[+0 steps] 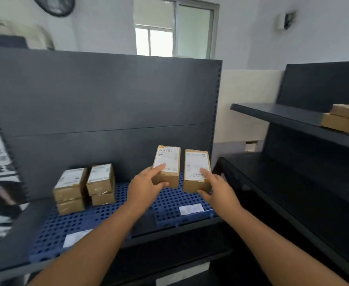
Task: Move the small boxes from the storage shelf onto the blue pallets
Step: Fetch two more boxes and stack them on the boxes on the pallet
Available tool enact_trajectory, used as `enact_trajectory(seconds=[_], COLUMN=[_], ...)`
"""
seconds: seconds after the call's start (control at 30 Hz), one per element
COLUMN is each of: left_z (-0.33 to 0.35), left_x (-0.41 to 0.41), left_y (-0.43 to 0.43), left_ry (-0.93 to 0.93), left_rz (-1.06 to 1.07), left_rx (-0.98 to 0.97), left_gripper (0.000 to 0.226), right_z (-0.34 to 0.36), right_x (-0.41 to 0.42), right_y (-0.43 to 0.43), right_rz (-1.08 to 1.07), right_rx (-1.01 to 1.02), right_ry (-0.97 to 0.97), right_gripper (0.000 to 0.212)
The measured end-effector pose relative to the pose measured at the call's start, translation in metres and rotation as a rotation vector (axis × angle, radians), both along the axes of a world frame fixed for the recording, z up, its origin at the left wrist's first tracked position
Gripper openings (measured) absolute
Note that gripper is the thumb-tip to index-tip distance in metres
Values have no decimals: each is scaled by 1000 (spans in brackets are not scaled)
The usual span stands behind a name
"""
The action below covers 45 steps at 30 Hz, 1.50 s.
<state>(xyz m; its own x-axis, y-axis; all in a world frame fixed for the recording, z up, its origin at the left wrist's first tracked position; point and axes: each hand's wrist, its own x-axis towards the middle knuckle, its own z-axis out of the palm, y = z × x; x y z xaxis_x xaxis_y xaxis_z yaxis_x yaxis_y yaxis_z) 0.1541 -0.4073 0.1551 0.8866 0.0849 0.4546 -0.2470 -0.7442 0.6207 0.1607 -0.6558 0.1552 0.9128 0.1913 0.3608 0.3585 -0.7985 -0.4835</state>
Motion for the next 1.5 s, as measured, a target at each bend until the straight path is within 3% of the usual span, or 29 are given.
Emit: enact_trajectory(seconds=[0.4,0.6,1.5], left_z=[22,8,-48], left_x=[-46,-40,10], left_y=[229,301,343], left_ry=[-30,27,155], left_rz=[396,437,380], left_rx=[-70,-87,-36], left_gripper=[62,63,69], right_z=[13,3,-35], right_x=[55,80,123], right_y=[227,299,353], right_rz=[312,372,384], right_rx=[-35,-45,-146], right_ry=[-56,11,104], right_gripper=[70,68,74])
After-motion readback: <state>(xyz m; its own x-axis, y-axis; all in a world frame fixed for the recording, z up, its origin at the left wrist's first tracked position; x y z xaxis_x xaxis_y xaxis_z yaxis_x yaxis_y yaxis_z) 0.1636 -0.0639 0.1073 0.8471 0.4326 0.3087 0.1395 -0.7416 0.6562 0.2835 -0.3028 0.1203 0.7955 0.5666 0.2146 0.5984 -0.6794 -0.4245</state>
